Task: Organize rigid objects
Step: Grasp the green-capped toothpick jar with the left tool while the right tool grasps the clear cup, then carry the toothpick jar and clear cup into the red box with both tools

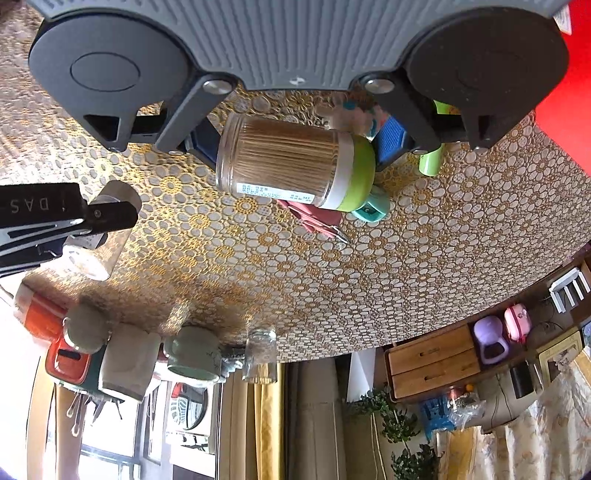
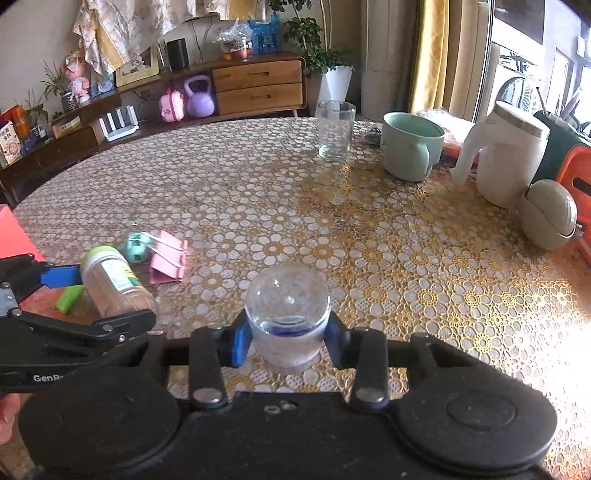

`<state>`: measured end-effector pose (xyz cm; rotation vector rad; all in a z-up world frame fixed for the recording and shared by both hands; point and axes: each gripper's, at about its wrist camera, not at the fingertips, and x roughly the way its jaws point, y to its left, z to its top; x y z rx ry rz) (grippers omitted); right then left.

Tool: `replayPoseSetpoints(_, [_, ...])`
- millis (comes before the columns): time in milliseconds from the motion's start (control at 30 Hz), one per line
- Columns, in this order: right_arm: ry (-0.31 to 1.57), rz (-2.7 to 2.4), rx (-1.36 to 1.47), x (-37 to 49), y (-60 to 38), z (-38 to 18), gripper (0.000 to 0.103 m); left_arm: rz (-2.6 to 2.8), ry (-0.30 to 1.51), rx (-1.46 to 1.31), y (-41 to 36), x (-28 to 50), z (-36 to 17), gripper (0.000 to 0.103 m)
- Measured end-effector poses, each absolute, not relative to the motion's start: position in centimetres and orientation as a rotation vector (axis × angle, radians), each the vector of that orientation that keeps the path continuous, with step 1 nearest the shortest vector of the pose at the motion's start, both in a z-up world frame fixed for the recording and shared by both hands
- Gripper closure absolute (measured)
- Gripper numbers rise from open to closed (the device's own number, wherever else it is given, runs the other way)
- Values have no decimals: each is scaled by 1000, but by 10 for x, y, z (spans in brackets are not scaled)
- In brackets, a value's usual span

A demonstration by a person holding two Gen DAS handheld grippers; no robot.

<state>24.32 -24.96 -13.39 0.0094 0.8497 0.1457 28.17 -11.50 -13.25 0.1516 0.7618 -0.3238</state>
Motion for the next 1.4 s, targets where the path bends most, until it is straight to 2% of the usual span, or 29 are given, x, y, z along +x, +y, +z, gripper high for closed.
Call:
replayPoseSetpoints(633, [808,316,63,177,-207,-51,63,-326,723,71,-65,208,-47,19])
replayPoseSetpoints(1000, [775,421,22,153,-142,-22,63,-269,700,2,0,165,-12,19])
replayPoseSetpoints(1400, [750,535,-54,147,-54,-7,63,-148,687,-44,85,137,2,19])
